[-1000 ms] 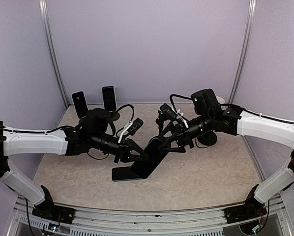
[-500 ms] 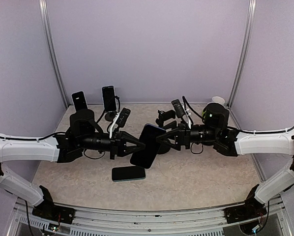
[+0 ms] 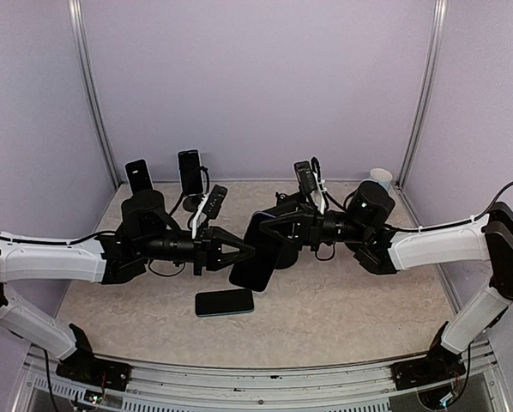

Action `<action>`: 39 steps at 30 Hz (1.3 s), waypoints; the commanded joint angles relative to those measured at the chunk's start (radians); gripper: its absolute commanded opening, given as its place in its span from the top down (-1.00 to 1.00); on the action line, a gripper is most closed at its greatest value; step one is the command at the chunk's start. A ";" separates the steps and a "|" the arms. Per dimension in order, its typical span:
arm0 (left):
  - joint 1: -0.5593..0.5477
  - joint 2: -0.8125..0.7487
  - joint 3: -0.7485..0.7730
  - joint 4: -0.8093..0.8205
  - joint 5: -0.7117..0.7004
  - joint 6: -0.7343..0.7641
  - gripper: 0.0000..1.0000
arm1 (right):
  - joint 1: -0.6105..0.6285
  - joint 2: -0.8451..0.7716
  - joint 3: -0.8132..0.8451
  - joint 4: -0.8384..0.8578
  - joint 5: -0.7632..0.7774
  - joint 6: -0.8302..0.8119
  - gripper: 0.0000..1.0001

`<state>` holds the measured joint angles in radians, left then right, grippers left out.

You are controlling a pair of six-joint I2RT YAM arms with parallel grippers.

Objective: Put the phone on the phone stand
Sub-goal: Pass from the left arm to the right, then pick up the phone stand from the center of the board.

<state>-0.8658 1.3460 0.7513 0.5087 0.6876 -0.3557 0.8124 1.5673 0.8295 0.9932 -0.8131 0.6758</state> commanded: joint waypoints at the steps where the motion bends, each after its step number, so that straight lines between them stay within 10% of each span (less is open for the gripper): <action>1: -0.004 0.004 0.000 0.064 -0.003 -0.001 1.00 | 0.009 -0.002 0.051 0.035 0.001 -0.013 0.02; 19: 0.002 0.014 -0.003 0.062 -0.009 -0.005 1.00 | 0.017 0.005 0.081 -0.077 -0.034 -0.077 0.97; 25: 0.005 0.016 0.008 0.055 -0.014 -0.008 1.00 | 0.019 0.000 0.105 -0.115 -0.046 -0.092 1.00; 34: 0.046 -0.057 0.010 -0.020 -0.075 0.024 -0.92 | -0.043 -0.100 0.110 -0.340 0.001 -0.176 1.00; 39: 0.082 -0.082 0.034 -0.096 -0.180 0.047 -0.97 | -0.078 -0.203 0.088 -0.540 0.091 -0.292 1.00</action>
<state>-0.8093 1.2915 0.7425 0.4736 0.6029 -0.3405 0.7616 1.4784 0.9077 0.5995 -0.8032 0.4900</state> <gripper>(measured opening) 0.986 0.086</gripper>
